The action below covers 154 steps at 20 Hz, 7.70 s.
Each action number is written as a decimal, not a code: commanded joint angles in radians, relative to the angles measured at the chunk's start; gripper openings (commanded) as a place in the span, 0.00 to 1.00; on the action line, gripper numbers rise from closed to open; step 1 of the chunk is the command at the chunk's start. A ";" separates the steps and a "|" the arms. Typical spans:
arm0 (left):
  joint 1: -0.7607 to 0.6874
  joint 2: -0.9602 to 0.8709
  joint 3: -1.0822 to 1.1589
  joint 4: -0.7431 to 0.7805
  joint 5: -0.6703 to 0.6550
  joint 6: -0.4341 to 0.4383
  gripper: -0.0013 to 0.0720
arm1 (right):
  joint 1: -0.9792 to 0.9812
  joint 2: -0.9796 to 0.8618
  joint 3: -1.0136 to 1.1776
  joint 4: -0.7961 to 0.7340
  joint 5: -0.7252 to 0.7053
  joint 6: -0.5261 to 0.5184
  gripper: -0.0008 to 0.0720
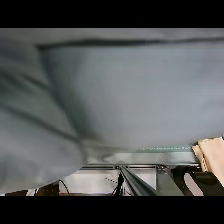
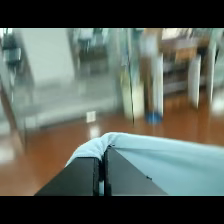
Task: Fold the shirts.
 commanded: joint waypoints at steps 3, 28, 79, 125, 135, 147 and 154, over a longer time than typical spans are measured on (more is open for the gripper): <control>0.024 0.005 -0.189 0.001 -0.291 -0.084 0.06 | 0.030 -0.074 0.008 -0.078 0.406 -0.047 0.06; -0.396 -0.740 -1.049 -0.029 0.994 0.201 0.06 | -0.054 -0.982 -0.438 0.442 -0.689 -0.016 0.05; -0.056 -0.331 -1.825 0.122 0.256 0.216 0.76 | -0.549 -0.637 -1.033 0.738 -0.055 -0.391 0.69; -0.196 -0.421 -1.558 -0.149 0.323 0.331 0.06 | -0.332 -0.476 -1.151 0.671 -0.132 -0.322 0.06; -0.200 -0.709 -1.181 -0.251 0.486 0.328 0.06 | -0.302 -0.733 -0.956 1.054 -0.444 -0.349 0.06; -0.203 -1.131 -0.843 -0.254 0.386 0.259 0.06 | -0.174 -1.010 -0.808 0.995 -0.677 -0.323 0.06; -0.129 -1.155 -0.816 -0.253 0.235 0.235 0.58 | -0.242 -0.963 -0.808 0.903 -0.612 -0.383 0.58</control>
